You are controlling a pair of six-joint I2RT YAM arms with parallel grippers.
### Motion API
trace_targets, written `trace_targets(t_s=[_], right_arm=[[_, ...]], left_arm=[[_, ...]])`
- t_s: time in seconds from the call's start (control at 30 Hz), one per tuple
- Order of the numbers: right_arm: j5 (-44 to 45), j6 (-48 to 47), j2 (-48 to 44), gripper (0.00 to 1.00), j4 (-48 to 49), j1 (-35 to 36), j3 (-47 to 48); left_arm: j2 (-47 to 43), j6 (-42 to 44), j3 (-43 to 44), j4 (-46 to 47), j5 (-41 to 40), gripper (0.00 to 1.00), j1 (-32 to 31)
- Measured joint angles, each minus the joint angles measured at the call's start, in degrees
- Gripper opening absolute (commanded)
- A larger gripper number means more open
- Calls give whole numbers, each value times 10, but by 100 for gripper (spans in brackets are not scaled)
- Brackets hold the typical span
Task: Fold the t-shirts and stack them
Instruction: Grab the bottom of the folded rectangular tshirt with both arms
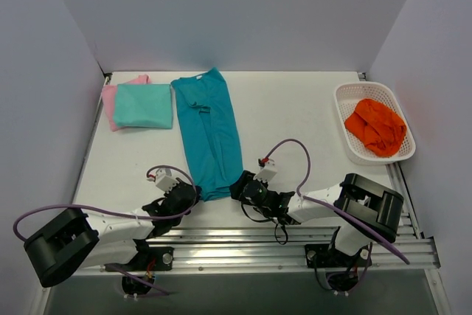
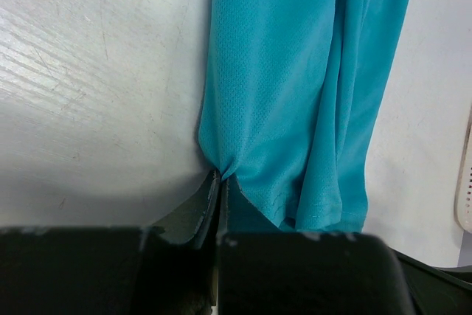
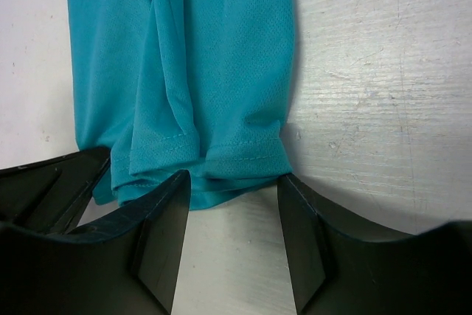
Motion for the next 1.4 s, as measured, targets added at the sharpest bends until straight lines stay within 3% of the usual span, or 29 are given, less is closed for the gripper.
trace_targets(t_s=[0.6, 0.7, 0.77, 0.8, 0.83, 0.87, 1.13, 1.4], right_arm=[[9, -5, 22, 47, 5, 0, 19], [9, -7, 45, 41, 22, 0, 33], [9, -10, 57, 30, 31, 0, 39], [7, -10, 63, 21, 34, 0, 40], [7, -11, 69, 2, 38, 0, 42], [4, -15, 75, 0, 39, 0, 43], [1, -12, 68, 0, 33, 1, 35], [52, 21, -71, 0, -104, 73, -9]], left_arm=[[-49, 3, 0, -33, -20, 2, 0], [-42, 3, 0, -33, -21, 2, 0], [-39, 4, 0, -33, -21, 2, 0], [-37, 5, 0, -33, -21, 2, 0], [-36, 5, 0, -33, -21, 2, 0], [-36, 5, 0, -33, -21, 2, 0], [-64, 22, 0, -53, -19, 2, -2], [-193, 29, 1, -159, -9, 2, -73]])
